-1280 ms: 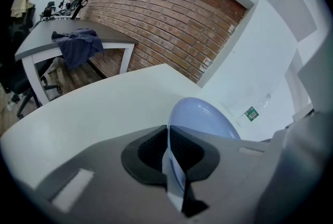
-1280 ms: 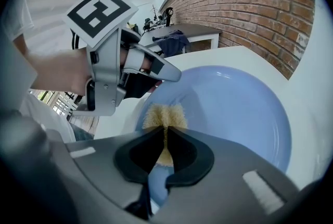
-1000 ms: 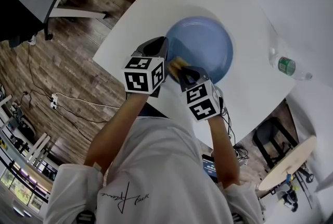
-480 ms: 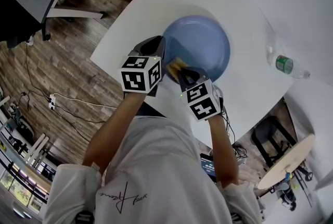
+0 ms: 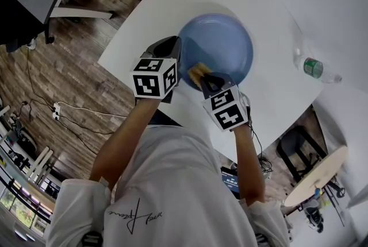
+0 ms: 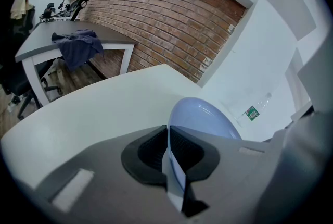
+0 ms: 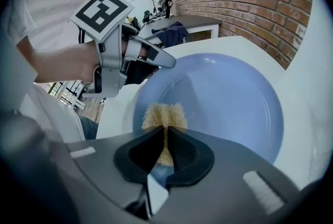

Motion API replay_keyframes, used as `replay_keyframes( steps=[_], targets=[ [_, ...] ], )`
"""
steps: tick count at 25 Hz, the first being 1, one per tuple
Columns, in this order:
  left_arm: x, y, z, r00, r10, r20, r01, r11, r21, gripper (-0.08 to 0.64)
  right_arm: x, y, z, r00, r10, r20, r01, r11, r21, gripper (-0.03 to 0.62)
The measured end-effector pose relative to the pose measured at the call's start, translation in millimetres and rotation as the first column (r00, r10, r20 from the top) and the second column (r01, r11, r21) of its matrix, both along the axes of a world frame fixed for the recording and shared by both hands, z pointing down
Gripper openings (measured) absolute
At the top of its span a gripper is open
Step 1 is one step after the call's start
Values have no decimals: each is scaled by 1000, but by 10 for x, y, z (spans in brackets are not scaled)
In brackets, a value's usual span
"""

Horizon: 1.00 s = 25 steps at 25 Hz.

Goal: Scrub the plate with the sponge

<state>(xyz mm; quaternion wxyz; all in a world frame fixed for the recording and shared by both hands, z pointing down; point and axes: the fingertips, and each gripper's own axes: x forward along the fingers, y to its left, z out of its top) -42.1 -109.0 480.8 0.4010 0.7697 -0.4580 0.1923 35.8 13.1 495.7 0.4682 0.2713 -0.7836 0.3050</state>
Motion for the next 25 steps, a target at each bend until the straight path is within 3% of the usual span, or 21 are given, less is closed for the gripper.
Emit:
replay_keyframes(
  steps=[12, 25],
  targets=[
    [-3, -2, -6, 1000, 0, 4, 0, 1000, 4, 31, 183, 35, -11, 999, 33, -10, -33, 999, -21, 31],
    [14, 34, -4, 1000, 2, -3, -2, 1000, -7, 31, 283, 54, -5, 999, -10, -43, 9, 1000, -24, 31]
  ],
)
